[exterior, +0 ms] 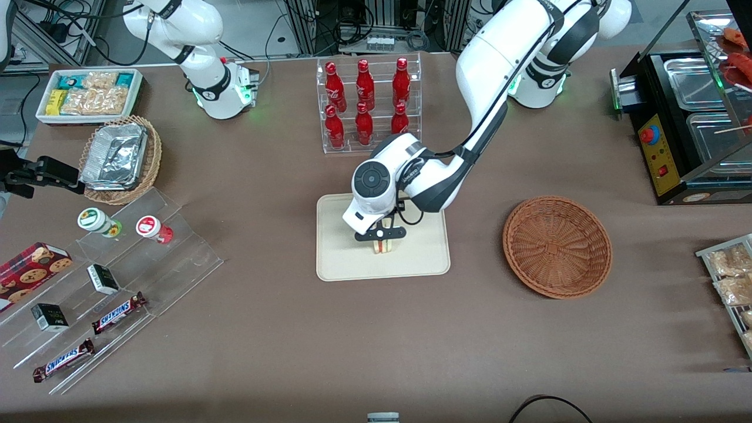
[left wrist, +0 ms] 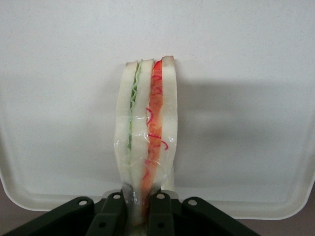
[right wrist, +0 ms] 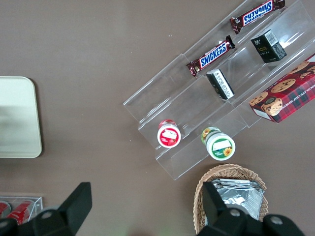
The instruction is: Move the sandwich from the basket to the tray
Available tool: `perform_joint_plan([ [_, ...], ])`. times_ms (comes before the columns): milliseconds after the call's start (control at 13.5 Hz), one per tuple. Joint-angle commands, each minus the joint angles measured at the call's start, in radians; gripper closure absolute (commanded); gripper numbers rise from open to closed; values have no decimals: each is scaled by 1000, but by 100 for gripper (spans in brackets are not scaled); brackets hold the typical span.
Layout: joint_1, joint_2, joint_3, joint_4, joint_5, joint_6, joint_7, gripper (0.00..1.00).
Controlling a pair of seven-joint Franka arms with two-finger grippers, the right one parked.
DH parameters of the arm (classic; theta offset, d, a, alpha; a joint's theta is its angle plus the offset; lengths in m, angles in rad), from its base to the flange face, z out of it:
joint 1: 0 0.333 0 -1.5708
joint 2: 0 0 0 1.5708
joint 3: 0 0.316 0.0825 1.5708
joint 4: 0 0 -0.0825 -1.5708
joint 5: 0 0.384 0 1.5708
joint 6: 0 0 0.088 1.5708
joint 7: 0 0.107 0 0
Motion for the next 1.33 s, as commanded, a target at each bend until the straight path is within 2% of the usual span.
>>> perform_joint_plan([
  [0, -8, 22, 6, 34, 11, 0, -25, 79],
  [74, -8, 25, 6, 34, 10, 1, -25, 14],
  [148, -8, 25, 6, 34, 10, 1, -27, 0],
  [517, -5, -11, 6, 44, 7, -29, -28, 0],
  [812, -2, -21, 2, 179, -1, -220, -16, 0],
  [960, 12, -52, 2, 195, -1, -264, 10, 0],
  [1255, 93, -101, 2, 193, -3, -363, 264, 0],
])
